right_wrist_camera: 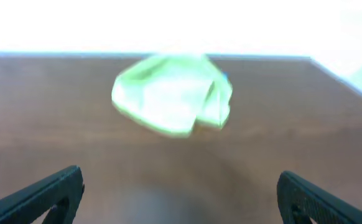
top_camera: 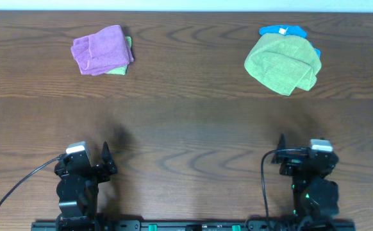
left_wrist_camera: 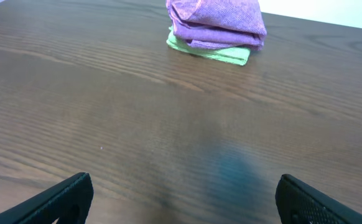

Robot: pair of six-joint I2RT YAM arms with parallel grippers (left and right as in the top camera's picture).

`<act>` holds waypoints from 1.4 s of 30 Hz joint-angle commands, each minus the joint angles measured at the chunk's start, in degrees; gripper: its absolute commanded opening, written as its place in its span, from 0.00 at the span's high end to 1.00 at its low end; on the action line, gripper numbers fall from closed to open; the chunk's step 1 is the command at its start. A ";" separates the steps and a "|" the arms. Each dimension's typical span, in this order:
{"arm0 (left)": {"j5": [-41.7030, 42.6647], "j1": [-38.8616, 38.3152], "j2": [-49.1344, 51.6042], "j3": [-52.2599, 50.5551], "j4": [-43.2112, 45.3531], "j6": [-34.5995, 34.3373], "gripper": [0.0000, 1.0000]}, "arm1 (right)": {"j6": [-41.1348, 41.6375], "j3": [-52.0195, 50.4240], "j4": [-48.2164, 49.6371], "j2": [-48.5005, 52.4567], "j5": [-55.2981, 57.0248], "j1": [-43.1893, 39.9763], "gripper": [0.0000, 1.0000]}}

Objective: Fold the cloth
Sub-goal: 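Reach the right gripper forward to the green cloth atop the blue cloth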

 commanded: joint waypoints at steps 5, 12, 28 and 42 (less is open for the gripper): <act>-0.79 -0.17 -0.44 -1.11 0.15 -0.63 0.05 | 1.29 -0.04 8.50 -0.46 1.01 -0.48 0.01; -0.76 -0.17 -0.44 -1.11 0.15 -0.63 0.05 | 8.02 -0.02 9.99 -0.46 -4.22 -0.46 0.01; -0.76 -0.17 -0.44 -1.11 0.15 -0.63 0.05 | 8.46 1.38 25.94 19.85 -7.21 -1.75 0.01; -0.79 -0.17 -0.44 -1.11 0.15 -0.63 0.05 | -0.26 47.04 13.05 82.01 -14.19 -9.42 0.01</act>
